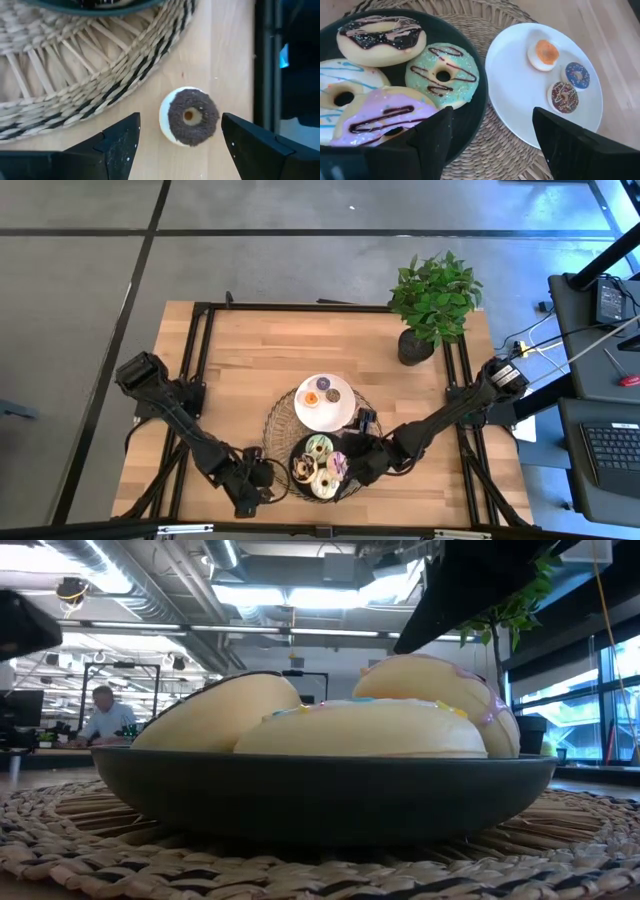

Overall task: Pick & Place donuts
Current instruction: Put the small brown doughnut on the white plate

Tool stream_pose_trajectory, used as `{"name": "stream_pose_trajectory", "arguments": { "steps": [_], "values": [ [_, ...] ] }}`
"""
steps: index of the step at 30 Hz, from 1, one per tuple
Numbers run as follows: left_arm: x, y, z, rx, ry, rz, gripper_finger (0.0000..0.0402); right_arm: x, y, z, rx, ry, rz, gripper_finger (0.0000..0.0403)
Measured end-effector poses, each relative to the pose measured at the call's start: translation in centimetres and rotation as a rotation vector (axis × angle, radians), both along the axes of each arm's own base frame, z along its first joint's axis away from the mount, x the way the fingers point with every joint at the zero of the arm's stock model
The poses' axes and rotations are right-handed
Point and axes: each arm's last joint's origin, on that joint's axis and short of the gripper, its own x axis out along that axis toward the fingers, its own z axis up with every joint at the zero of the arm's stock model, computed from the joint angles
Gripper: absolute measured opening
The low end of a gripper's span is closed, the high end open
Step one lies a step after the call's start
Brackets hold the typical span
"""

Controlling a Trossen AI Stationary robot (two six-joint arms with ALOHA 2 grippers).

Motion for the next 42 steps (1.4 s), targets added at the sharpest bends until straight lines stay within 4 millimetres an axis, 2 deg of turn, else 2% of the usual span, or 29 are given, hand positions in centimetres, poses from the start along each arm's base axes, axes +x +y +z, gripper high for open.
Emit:
{"name": "stream_pose_trajectory", "arguments": {
  "steps": [6, 12, 26, 31, 35, 42],
  "values": [
    [0.2, -0.2, -1.7, 0.043, 0.036, 0.017, 0.0267, 0.1, -0.1, 0.0, -0.008, -0.008, -0.007, 0.0273],
    [0.4, -0.1, -2.4, 0.056, 0.060, 0.021, 0.0240, 0.1, -0.1, 0.0, -0.009, -0.008, -0.009, 0.0273],
    [0.4, -0.3, -2.4, 0.014, 0.080, 0.009, 0.0147, 0.2, 0.0, 0.2, -0.040, -0.048, -0.026, 0.0273],
    [0.4, -0.3, -2.3, 0.012, 0.080, 0.009, 0.0107, -0.9, 0.3, -0.1, -0.078, 0.021, -0.017, 0.0273],
    [0.4, 0.0, -1.6, -0.007, 0.071, 0.030, 0.0076, -2.7, 0.9, -0.2, -0.190, 0.020, -0.079, 0.0273],
    [1.5, 2.7, 2.3, -0.032, -0.057, 0.073, 0.0033, -6.1, 0.8, 0.6, -0.292, -0.071, -0.272, 0.0273]
  ]
}}
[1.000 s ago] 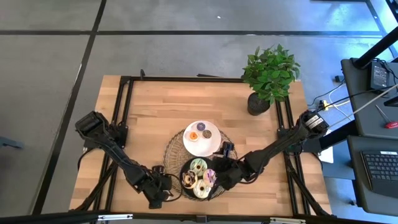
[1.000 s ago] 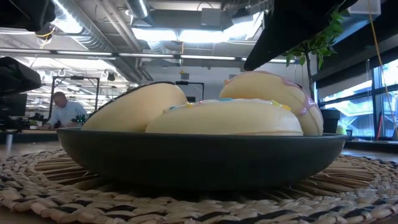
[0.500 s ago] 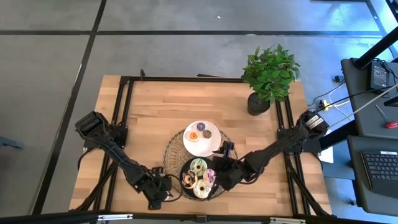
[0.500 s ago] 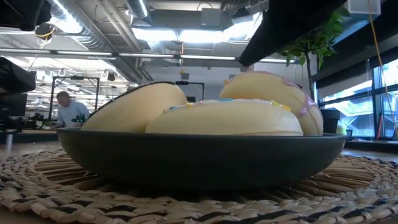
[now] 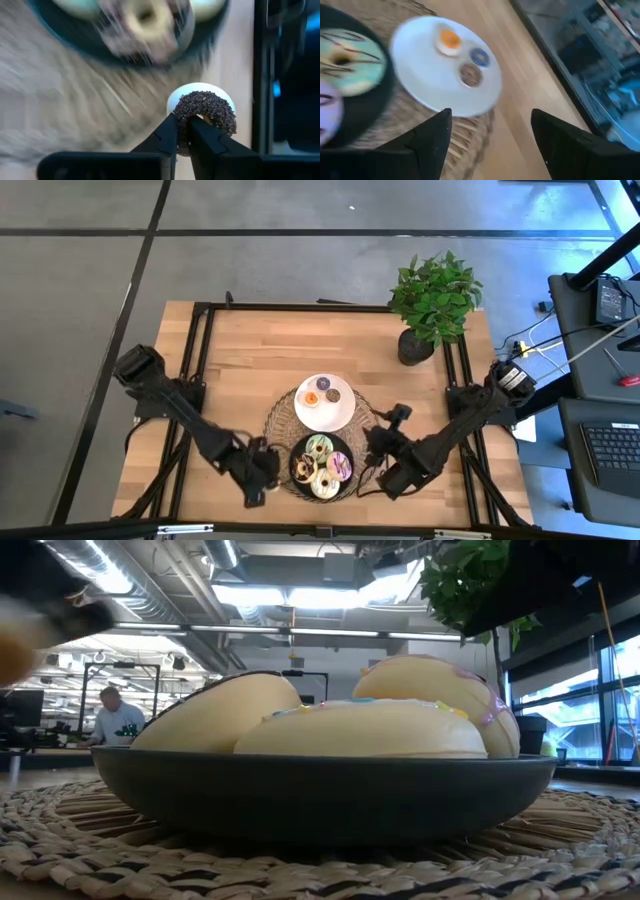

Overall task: Pick & Place donuts
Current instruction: Put the small brown doughnut on the white plate

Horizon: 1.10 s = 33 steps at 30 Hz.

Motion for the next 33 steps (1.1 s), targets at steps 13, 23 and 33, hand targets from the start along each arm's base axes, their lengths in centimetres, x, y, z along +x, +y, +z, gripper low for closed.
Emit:
{"name": "stream_pose_trajectory", "arguments": {
  "steps": [13, 23, 33],
  "values": [
    [4.3, 8.7, 2.9, 0.254, -0.187, 0.035, 0.0014, 3.9, 2.1, 0.1, 0.347, 0.089, 0.411, 0.0273],
    [6.1, 13.4, 3.1, 0.404, -0.216, 0.153, 0.0010, 3.0, -0.9, 0.2, 0.468, 0.019, 0.641, 0.0273],
    [8.1, 15.7, 2.7, 0.337, -0.220, 0.089, 0.0008, -4.5, -5.8, -0.2, 0.549, -0.491, 0.673, 0.0273]
  ]
}}
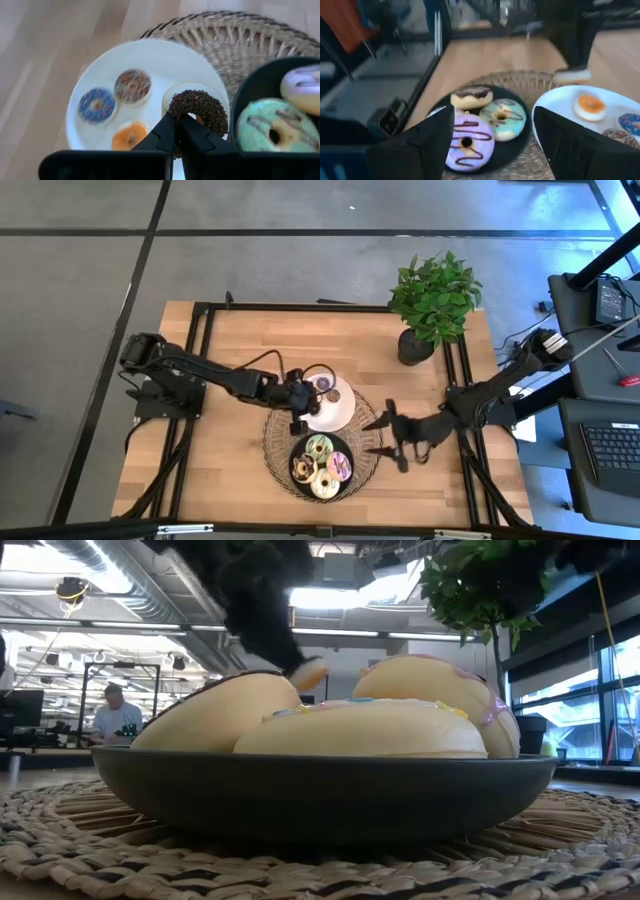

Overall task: Pick & Place donuts
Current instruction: Put the small brown doughnut on the white plate

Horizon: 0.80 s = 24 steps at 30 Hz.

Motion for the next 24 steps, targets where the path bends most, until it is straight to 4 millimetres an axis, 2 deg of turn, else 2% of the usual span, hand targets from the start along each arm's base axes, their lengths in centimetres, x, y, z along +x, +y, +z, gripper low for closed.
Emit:
{"name": "stream_pose_trajectory", "arguments": {
  "steps": [6, 10, 14, 20, 24],
  "values": [
    [2.7, 0.1, -1.2, 0.051, 0.161, -0.054, 0.0008, -1.4, -2.1, -2.1, 0.046, -0.092, -0.082, 0.0273],
    [4.5, 0.7, -1.7, 0.093, 0.226, -0.015, 0.0008, -1.3, -2.6, -2.1, 0.070, -0.092, -0.113, 0.0273],
    [5.8, 1.1, -2.6, 0.064, 0.265, -0.020, 0.0012, -1.3, -2.6, -2.1, 0.074, -0.095, -0.113, 0.0273],
    [6.7, 1.3, -4.4, 0.045, 0.306, -0.026, 0.0015, -1.3, -2.6, -2.1, 0.075, -0.094, -0.112, 0.0273],
    [6.7, 1.4, -4.9, 0.069, 0.324, -0.033, 0.0016, -1.3, -2.6, -2.1, 0.075, -0.094, -0.110, 0.0273]
  ]
}}
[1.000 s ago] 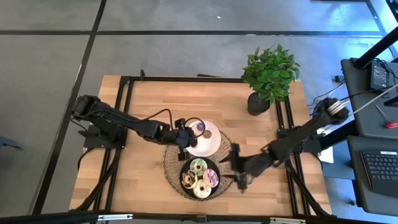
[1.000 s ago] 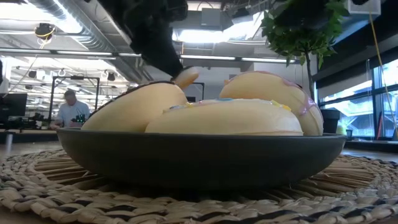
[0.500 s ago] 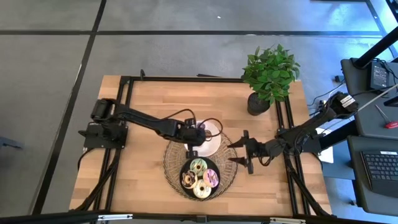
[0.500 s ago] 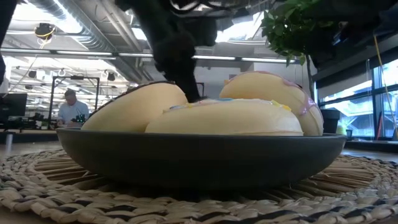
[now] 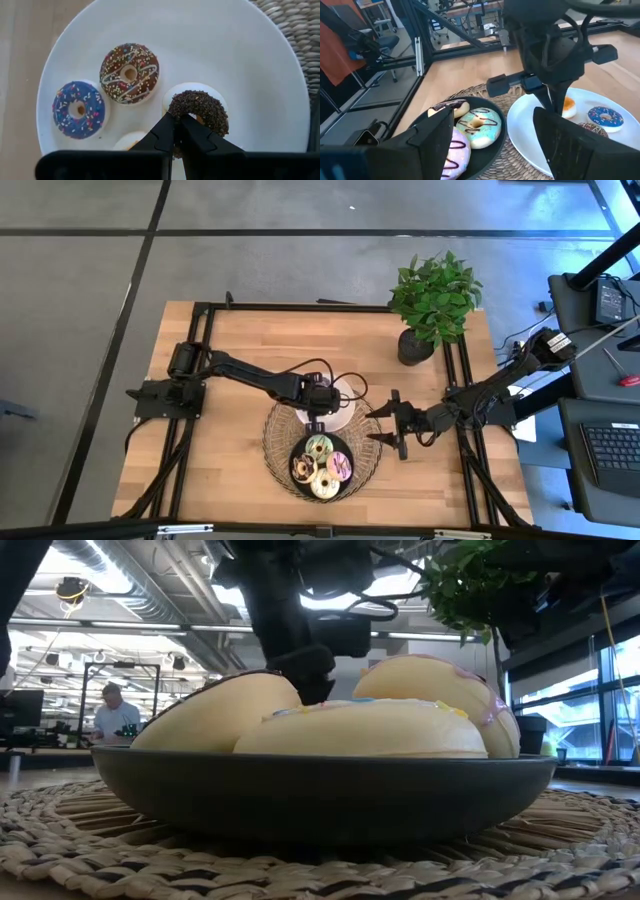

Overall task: Pick & Place donuts
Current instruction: Put the small brown doughnut on the white plate

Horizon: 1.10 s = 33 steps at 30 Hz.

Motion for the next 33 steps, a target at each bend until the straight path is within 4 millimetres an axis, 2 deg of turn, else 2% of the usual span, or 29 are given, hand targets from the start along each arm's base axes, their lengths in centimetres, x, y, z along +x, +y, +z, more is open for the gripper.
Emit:
{"name": "stream_pose_trajectory", "arguments": {
  "steps": [19, 27, 33],
  "values": [
    [0.0, 0.0, 0.1, 0.026, -0.008, 0.006, 0.0019, 0.0, 0.1, 0.0, -0.002, 0.003, 0.019, 0.0273],
    [0.0, 0.0, 0.1, 0.016, -0.012, 0.027, 0.0069, 0.4, -0.7, -0.4, -0.028, 0.007, -0.135, 0.0273],
    [0.0, 0.0, 0.1, 0.015, -0.012, 0.027, 0.0108, 2.1, -2.6, -2.5, 0.019, 0.106, -0.165, 0.0273]
  ]
}}
